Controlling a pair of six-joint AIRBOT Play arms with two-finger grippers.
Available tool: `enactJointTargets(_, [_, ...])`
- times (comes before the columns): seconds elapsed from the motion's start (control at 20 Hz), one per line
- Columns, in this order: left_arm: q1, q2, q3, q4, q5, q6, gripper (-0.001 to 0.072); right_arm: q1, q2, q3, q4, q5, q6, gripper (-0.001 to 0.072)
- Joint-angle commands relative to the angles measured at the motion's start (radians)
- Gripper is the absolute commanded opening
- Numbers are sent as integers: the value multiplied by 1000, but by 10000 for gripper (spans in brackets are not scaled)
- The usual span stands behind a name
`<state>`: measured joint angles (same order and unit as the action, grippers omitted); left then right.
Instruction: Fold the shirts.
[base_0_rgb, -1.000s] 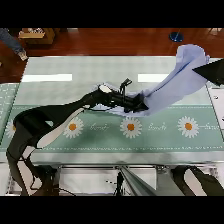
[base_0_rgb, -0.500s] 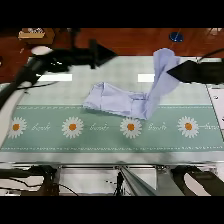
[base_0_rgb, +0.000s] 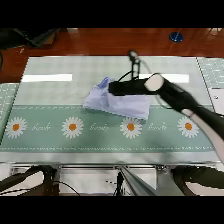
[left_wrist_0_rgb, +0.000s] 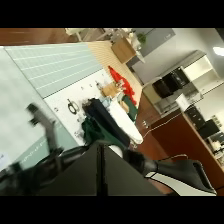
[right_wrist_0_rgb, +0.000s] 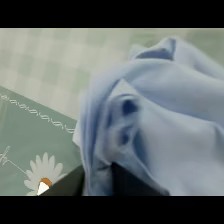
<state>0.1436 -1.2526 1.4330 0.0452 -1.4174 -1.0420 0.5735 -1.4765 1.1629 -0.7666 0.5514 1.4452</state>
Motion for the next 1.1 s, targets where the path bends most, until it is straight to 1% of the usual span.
enactJointTargets(0.0, [13,34,-2,86,-31,1,16,124,-95,1,122,-161,5,466])
enactJointTargets(0.1, [6,34,-12,178,-31,0,16,93,-56,1,97,-68,-39,477])
enactJointTargets(0.25, [5,34,-55,322,-23,0,17,-36,59,1,-3,95,-40,477])
enactJointTargets(0.35, [5,29,-90,414,-24,0,17,-162,166,1,-97,198,-38,476])
enactJointTargets(0.45, [5,27,-132,510,-23,-2,18,-314,278,1,-270,326,-5,475])
enactJointTargets(0.55, [5,27,-181,614,-23,-3,18,-481,363,0,-507,491,40,472])
enactJointTargets(0.65, [5,27,-234,714,-23,-30,20,-641,387,0,-713,654,34,432])
enactJointTargets(0.7, [5,27,-260,768,-23,-50,25,-718,381,-9,-763,700,21,433])
enactJointTargets(0.75, [5,27,-282,814,-23,-74,79,-790,370,-29,-743,719,-4,461])
enactJointTargets(0.8, [5,27,-300,860,-23,-102,174,-859,351,-60,-668,734,-27,567])
enactJointTargets(0.85, [6,27,-313,898,-24,-122,203,-916,325,-100,-559,747,-48,594])
enactJointTargets(0.95, [5,27,-327,958,-23,-142,203,-965,268,-185,-363,743,-102,594])
enactJointTargets(1.05, [6,27,-327,977,-23,-159,203,-940,205,-268,-190,678,-154,594])
